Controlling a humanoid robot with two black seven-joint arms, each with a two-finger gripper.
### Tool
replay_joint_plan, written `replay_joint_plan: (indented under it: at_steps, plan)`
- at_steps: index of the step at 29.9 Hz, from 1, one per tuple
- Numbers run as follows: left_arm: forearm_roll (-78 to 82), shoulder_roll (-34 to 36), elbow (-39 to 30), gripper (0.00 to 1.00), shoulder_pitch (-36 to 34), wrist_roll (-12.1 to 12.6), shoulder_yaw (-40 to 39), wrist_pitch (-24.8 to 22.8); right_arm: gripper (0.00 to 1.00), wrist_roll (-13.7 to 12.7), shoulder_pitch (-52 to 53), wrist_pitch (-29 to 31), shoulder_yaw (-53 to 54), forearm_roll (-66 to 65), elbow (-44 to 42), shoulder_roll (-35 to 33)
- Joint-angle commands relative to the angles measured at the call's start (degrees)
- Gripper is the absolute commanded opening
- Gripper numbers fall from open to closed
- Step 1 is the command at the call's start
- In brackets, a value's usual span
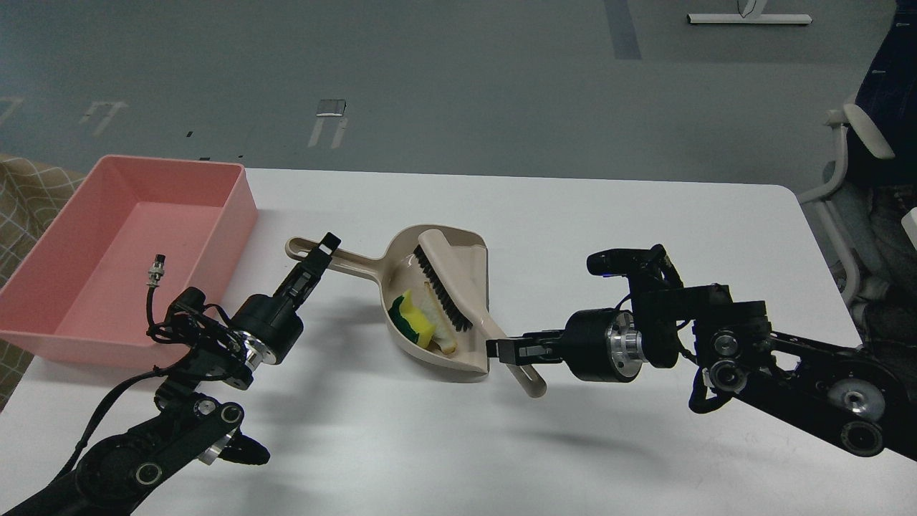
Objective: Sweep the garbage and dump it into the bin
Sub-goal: 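Sweep the brush with the right gripper across the dustpan toward the left gripper, then lift the dustpan with the left gripper and tip it over the pink bin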
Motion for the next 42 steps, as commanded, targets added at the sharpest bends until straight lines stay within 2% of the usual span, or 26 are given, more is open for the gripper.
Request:
replay_joint_plan:
  at_steps: [1,8,11,16,20,28,34,42]
  plan:
    - [-0.6,-0.4,0.0,0.00,0.1,0.0,-0.5,0.0,0.00,0.0,1.0,0.0,1.0,0.0,0.1,-1.3]
    - [-3.5,-1.7,0.1,0.00,0.2,-0.1,-1.0,-0.1,0.00,0.0,2.0,0.0,4.4,0.1,0.5,-8.6]
    - [-8.5,-1.7,0.1,0.00,-0.2,0.0,-1.1,-0.1,0.00,0.3,1.8,0.0,6.5,0.6,0.7,-14.4]
    - [-11.1,-1.3,0.0,0.00,-1.1,0.0,-1.4,-0.2,0.00,1.9,0.7,0.0,7.8,1.4,0.5,-24.2]
    - [-13.5,-0.4,-2.3,0.00,-1.9,0.6,-4.5,-1.2,0.00,4.8,-3.2,0.0,7.8,2.3,0.3,-30.3]
    - [-21.9,6.8,-8.6,0.00,-2.1,2.4,-9.7,-2.2,0.00,5.5,-7.7,0.0,8.0,2.3,0.6,-31.5]
    - [-30.9,17.3,-11.7,0.00,-0.5,3.2,-17.4,-6.1,0.00,5.5,-9.2,0.0,7.8,2.3,0.9,-31.0]
    - [-38.7,29.9,-10.6,0.00,9.6,2.7,-29.7,-13.7,0.00,5.6,-10.5,0.0,7.7,2.3,1.1,-30.9]
